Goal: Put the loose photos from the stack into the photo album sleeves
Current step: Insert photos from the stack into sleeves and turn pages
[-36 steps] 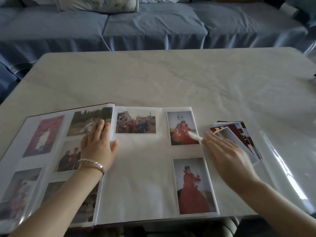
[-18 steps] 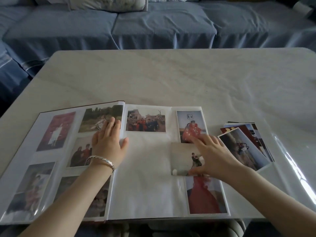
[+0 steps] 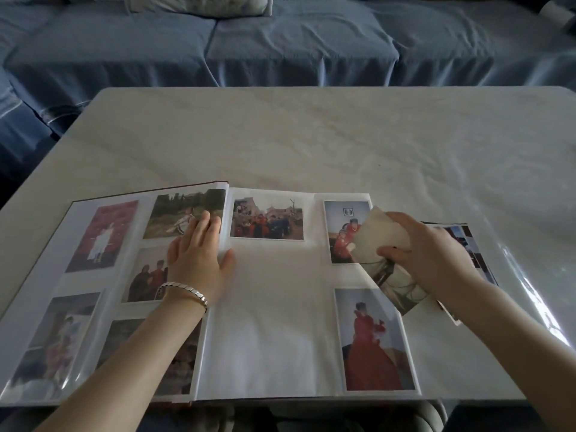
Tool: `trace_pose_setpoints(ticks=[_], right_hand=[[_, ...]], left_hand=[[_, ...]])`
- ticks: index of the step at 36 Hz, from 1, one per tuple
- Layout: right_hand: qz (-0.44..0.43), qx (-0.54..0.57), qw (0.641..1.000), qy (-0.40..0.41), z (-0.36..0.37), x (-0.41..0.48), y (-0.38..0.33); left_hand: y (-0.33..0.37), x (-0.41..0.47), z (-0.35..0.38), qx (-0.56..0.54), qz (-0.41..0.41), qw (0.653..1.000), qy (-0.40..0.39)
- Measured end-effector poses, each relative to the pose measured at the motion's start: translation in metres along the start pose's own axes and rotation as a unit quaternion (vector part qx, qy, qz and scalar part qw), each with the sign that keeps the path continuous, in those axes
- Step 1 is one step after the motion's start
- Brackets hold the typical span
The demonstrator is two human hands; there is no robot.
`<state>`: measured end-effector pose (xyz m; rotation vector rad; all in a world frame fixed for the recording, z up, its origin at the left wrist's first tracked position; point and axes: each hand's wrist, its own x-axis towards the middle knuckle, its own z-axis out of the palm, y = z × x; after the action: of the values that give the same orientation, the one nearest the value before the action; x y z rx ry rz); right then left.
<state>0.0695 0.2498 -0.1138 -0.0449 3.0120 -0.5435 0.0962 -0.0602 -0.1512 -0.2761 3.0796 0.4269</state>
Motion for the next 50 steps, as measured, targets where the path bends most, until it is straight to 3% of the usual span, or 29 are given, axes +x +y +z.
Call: trace_pose_setpoints(ticks=[24, 27, 31, 34, 43, 50], right_hand=[[-0.045, -0.060, 0.994, -0.085, 0.018, 0.015, -0.035], [-0.050, -0.035, 0.988, -0.140, 0.020, 0.019, -0.040], [-0.082, 0.034, 0.959, -0.270, 0.021, 0.024, -0.035], [-0.104, 0.065, 0.942, -0.312, 0.023, 0.031, -0.027], [-0.132, 0.052, 0.953, -0.268, 0.040, 0.042, -0.035], [-0.029, 0.168, 0.964, -0.205, 0.026, 0.035, -0.022]], left_hand=[[0.000, 0.001, 0.000, -0.001, -0.003, 1.000, 0.002], [0.000, 0.001, 0.000, -0.006, -0.001, 1.000, 0.005], [0.000, 0.000, 0.000, -0.012, -0.002, 1.000, 0.009], [0.000, 0.000, 0.000, -0.017, -0.004, 1.000, 0.009], [0.000, -0.001, 0.000, -0.011, 0.002, 1.000, 0.015], [-0.001, -0.001, 0.000, -0.014, 0.001, 1.000, 0.010]])
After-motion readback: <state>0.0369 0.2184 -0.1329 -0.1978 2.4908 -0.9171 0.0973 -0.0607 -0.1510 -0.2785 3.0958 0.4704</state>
